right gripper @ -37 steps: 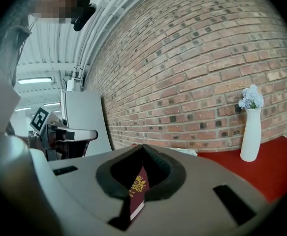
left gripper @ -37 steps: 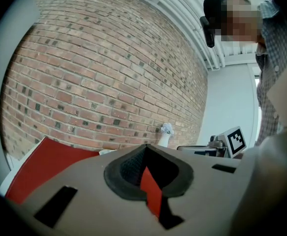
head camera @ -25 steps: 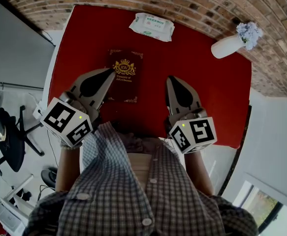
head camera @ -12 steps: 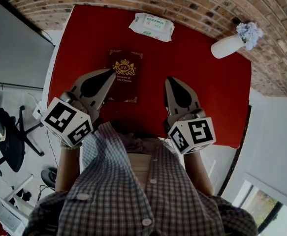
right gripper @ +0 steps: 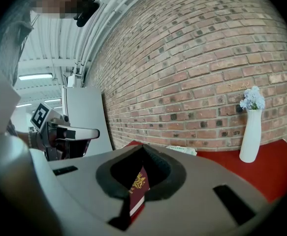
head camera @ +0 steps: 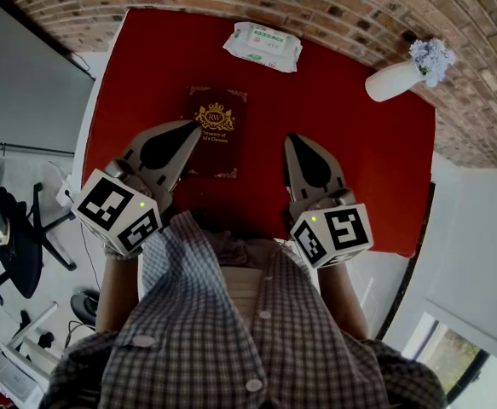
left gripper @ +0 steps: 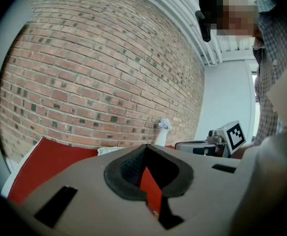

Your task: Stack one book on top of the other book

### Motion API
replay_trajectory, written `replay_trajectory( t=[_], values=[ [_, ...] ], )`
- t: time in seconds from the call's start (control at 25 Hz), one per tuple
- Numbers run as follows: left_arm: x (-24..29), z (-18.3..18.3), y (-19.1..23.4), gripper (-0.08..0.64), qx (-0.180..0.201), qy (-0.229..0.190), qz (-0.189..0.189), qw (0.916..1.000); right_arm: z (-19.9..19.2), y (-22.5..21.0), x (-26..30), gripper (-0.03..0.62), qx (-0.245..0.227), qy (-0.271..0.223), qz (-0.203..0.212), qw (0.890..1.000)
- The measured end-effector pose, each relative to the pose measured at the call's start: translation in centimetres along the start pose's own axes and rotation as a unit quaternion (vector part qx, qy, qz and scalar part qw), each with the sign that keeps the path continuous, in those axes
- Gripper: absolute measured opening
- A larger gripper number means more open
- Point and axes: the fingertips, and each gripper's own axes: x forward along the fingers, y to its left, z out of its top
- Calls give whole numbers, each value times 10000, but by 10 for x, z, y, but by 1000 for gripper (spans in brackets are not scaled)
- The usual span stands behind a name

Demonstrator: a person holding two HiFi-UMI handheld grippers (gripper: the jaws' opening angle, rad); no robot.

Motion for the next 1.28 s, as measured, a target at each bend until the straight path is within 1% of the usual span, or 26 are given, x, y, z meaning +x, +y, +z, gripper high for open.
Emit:
replay_trajectory(
  t=[1.28],
  values=[
    [-1,-5,2,8,-48,88,21,9999,-5,6,2,8,-88,114,93,9999]
  ],
)
